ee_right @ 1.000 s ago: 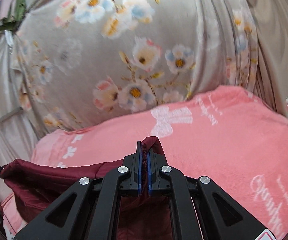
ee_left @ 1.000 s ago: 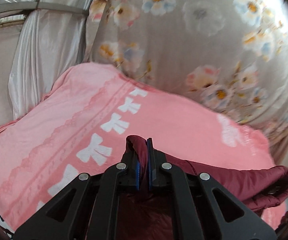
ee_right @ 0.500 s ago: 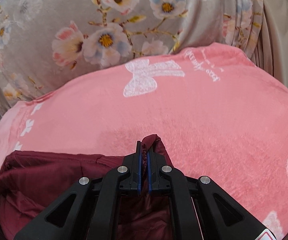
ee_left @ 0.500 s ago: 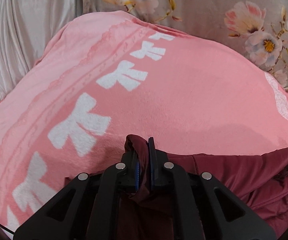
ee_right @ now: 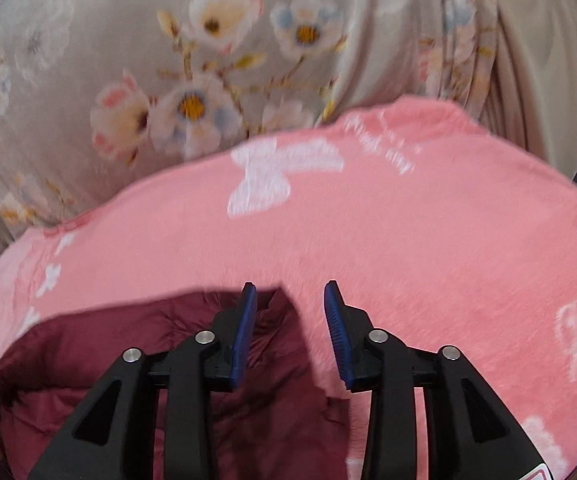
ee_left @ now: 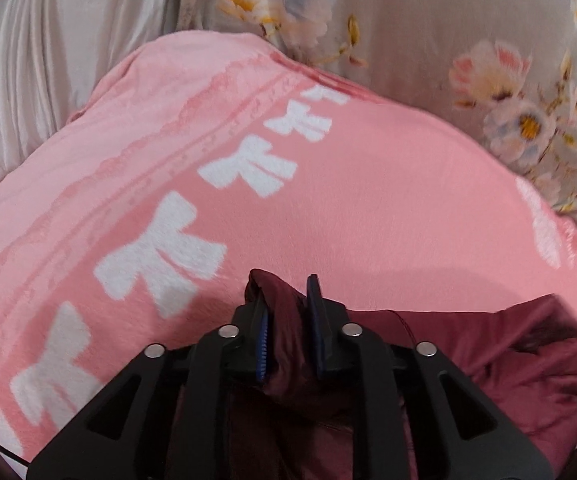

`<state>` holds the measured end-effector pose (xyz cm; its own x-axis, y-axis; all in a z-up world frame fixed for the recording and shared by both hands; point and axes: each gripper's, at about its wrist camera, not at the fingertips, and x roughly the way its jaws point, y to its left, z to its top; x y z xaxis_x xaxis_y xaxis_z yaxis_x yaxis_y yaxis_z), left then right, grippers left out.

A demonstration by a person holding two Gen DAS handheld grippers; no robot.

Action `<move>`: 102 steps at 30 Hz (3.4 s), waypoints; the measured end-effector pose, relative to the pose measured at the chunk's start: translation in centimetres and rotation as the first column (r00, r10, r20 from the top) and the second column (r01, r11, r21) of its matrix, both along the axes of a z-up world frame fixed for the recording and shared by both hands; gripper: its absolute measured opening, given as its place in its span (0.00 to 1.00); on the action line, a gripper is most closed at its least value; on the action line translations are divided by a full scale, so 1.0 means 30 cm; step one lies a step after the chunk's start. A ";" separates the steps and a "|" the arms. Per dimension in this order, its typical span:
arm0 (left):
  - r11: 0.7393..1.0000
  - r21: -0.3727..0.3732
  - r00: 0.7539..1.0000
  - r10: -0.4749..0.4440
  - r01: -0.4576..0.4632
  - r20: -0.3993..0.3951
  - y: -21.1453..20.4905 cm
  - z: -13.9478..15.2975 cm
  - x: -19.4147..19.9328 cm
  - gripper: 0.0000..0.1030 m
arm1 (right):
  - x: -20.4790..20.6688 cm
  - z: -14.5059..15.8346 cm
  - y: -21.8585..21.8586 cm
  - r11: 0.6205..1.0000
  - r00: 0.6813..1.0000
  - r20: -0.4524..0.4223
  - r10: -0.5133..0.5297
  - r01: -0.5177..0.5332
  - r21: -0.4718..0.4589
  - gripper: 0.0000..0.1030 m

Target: Fold large clothes

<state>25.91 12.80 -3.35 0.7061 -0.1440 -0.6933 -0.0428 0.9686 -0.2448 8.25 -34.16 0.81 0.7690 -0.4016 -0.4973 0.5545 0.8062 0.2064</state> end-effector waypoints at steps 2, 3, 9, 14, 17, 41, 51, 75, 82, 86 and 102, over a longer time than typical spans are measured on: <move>1.000 -0.030 1.000 -0.003 0.004 0.018 0.028 0.059 -0.019 0.43 | -0.050 0.069 0.024 1.000 0.999 0.049 0.012 -0.011 -0.025 0.36; 1.000 -0.009 0.999 0.021 -0.021 0.042 0.039 0.105 -0.037 0.54 | -0.062 0.094 0.039 0.999 0.998 0.060 0.023 -0.021 -0.035 0.36; 0.986 0.146 0.974 0.053 -0.086 0.220 0.009 0.314 -0.142 0.75 | -0.034 0.154 0.202 0.983 0.985 0.039 0.167 -0.164 -0.079 0.37; 0.982 0.177 0.984 -0.096 0.069 0.148 -0.203 0.282 -0.143 0.75 | 0.104 0.109 0.421 0.944 0.948 -0.048 0.315 -0.318 -0.087 0.35; 0.966 0.215 0.982 -0.165 0.142 0.093 -0.357 0.185 -0.112 0.75 | 0.198 0.060 0.521 0.920 0.922 -0.120 0.368 -0.379 -0.096 0.34; 0.965 0.223 0.991 -0.135 0.135 -0.015 -0.492 -0.137 0.013 0.75 | 0.386 -0.222 0.502 0.933 0.895 -0.288 0.341 -0.359 -0.011 0.32; 0.959 0.252 0.991 -0.130 0.131 -0.020 -0.506 -0.149 0.023 0.76 | 0.400 -0.225 0.510 0.934 0.890 -0.313 0.332 -0.356 -0.023 0.33; 0.962 0.244 0.992 -0.123 0.120 -0.005 -0.379 -0.133 -0.263 0.77 | 0.115 -0.224 0.679 0.910 0.890 -0.236 0.391 -0.412 -0.043 0.33; 0.952 0.286 0.993 -0.118 0.108 0.015 -0.404 -0.161 -0.270 0.79 | 0.126 -0.252 0.672 0.912 0.885 -0.260 0.388 -0.408 -0.029 0.34; 0.950 0.296 0.993 -0.115 0.105 0.017 -0.408 -0.166 -0.269 0.79 | 0.130 -0.259 0.673 0.912 0.882 -0.273 0.384 -0.408 -0.034 0.35; 0.944 0.314 0.994 -0.108 0.096 0.020 -0.408 -0.166 -0.271 0.80 | 0.140 -0.267 0.683 0.913 0.881 -0.282 0.379 -0.406 -0.040 0.35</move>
<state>17.77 0.56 -8.34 0.7249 0.0028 -0.6888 0.0639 0.9954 0.0714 12.45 -13.68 -7.20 0.7203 -0.1497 -0.6773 0.2118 0.9773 0.0093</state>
